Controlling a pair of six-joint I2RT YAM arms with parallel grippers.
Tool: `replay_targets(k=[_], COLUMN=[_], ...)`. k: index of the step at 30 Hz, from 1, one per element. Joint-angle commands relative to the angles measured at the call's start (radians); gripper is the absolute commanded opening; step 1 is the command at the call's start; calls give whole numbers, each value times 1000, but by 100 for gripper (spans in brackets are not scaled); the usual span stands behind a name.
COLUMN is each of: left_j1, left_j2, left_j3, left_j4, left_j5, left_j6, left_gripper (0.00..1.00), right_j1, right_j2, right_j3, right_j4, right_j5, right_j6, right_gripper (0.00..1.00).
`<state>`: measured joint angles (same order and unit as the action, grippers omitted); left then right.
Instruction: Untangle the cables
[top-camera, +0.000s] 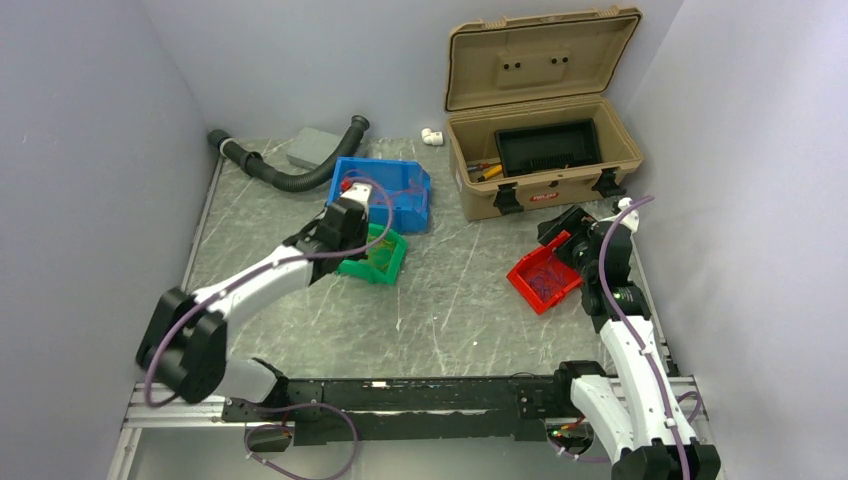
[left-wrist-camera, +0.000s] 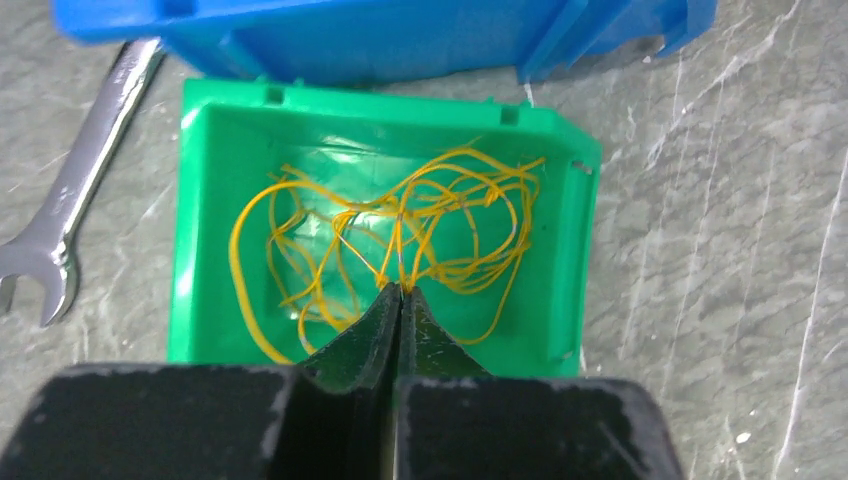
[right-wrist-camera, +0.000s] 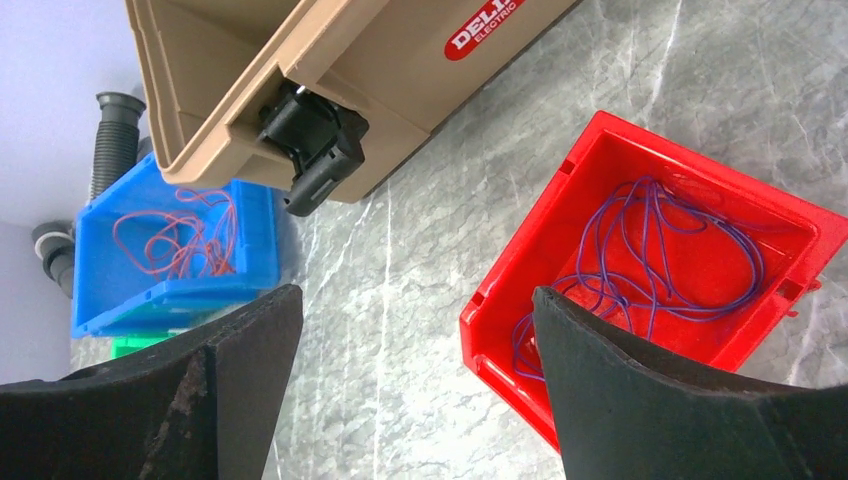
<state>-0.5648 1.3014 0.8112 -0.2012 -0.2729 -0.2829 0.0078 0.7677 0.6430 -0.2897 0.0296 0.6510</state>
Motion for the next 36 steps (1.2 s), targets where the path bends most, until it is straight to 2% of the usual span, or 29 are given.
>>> replay_targets(k=[1,2,5,9,10,11,12,15,17,19,22,24,26,28,32,36], left_j1=[28,33,37,38,37,38,37,37,37,36,36,37,41,59,155,312], left_j2=[161,178,145,25,-14,-51,-95,-229,-317,-380,-419,-418,-413,-415,-403,-409], left_j3=[186,201,200,163,154,143,126,22,-70,-151,-245,-284,-312,-357,-368,-388], left_j4=[-156,-164,-157,-145,-147,-147,-141,-63,32,105,225,281,310,393,427,470], left_j5=[93,94,105,107,100,90,78,40,31,3,-28,-68,-166,-190,-237,-185], left_j6=[-55,-65,-83,-79,-78,-76,-76,-64,-34,-21,42,77,82,152,189,202], left_gripper=[7,12,50,76,82,94,99,100,99,99,100,99,99,100,99,99], right_j1=[-3,-3,-3,-10,-15,-15,-14,-13,45,96,142,143,140,128,114,104], right_j2=[-6,-11,-28,-63,-83,-92,-105,-103,-72,-35,9,16,20,34,146,233], right_j3=[48,58,57,14,-14,-45,-81,-177,-215,-203,-186,-238,-297,-315,-278,-253], right_j4=[-1,-14,-24,57,101,151,213,397,497,508,516,599,695,735,744,798], right_j5=[-23,-23,-63,-154,-163,-166,-173,-192,-184,-142,-36,6,57,104,174,228], right_j6=[-23,-36,-84,-109,-94,-73,-54,-35,-113,-232,-327,-350,-356,-394,-460,-525], right_gripper=[89,91,98,100,100,100,100,100,100,100,100,100,99,99,100,100])
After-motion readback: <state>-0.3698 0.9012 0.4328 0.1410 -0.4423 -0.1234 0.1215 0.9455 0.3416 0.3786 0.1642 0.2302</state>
